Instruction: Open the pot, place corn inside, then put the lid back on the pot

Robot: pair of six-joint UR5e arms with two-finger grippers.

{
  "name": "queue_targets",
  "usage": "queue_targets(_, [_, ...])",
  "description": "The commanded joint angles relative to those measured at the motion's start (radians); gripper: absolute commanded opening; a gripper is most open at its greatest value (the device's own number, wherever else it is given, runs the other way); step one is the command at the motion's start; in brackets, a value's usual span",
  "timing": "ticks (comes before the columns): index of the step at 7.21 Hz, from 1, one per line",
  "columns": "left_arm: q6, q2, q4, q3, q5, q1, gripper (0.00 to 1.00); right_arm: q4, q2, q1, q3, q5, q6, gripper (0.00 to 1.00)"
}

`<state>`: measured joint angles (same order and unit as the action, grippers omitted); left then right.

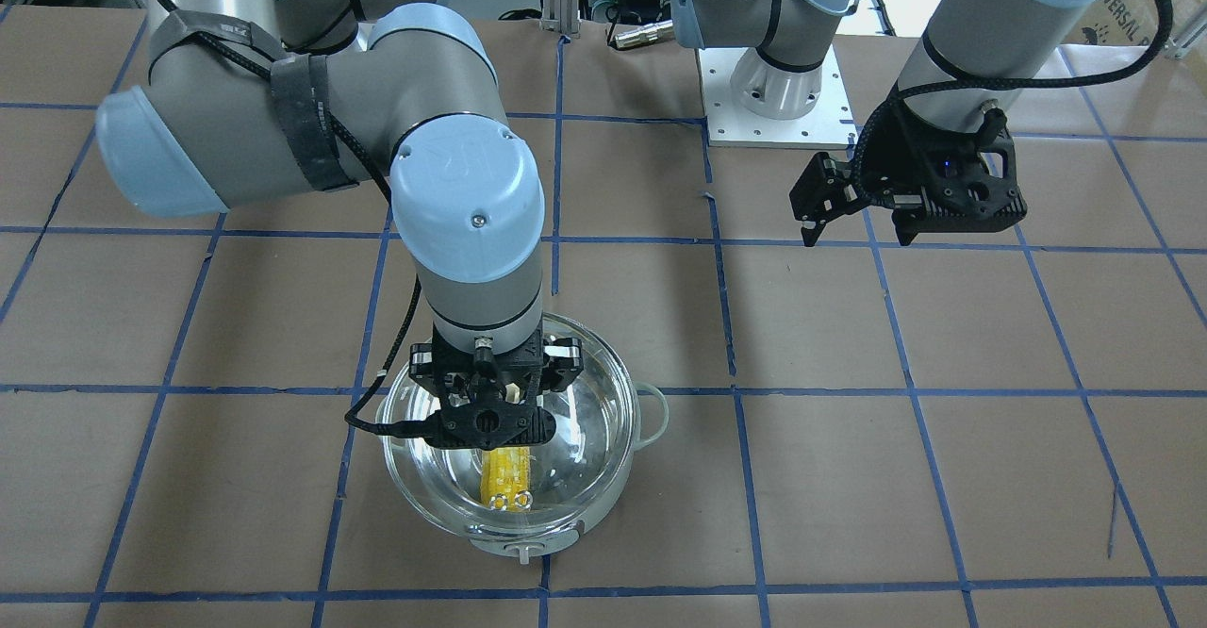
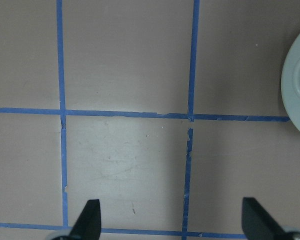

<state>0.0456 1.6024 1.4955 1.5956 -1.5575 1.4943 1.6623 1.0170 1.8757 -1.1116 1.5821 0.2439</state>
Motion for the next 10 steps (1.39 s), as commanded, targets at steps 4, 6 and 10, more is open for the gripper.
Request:
queue_targets(4, [0.002,-0.025,0.003,0.020,0.013,0.050,1.00,0.014,0.000,0.020,-0.065,-0.004,-0.060,0.06])
queue_targets(6, [0.003,-0.010,0.014,0.004,0.014,0.044,1.00,0.016,0.000,0.017,-0.065,-0.004,-0.081,0.06])
queue_targets(10, [0.002,-0.009,0.043,0.004,0.024,0.044,1.00,0.016,-0.005,0.011,-0.063,-0.005,-0.078,0.07])
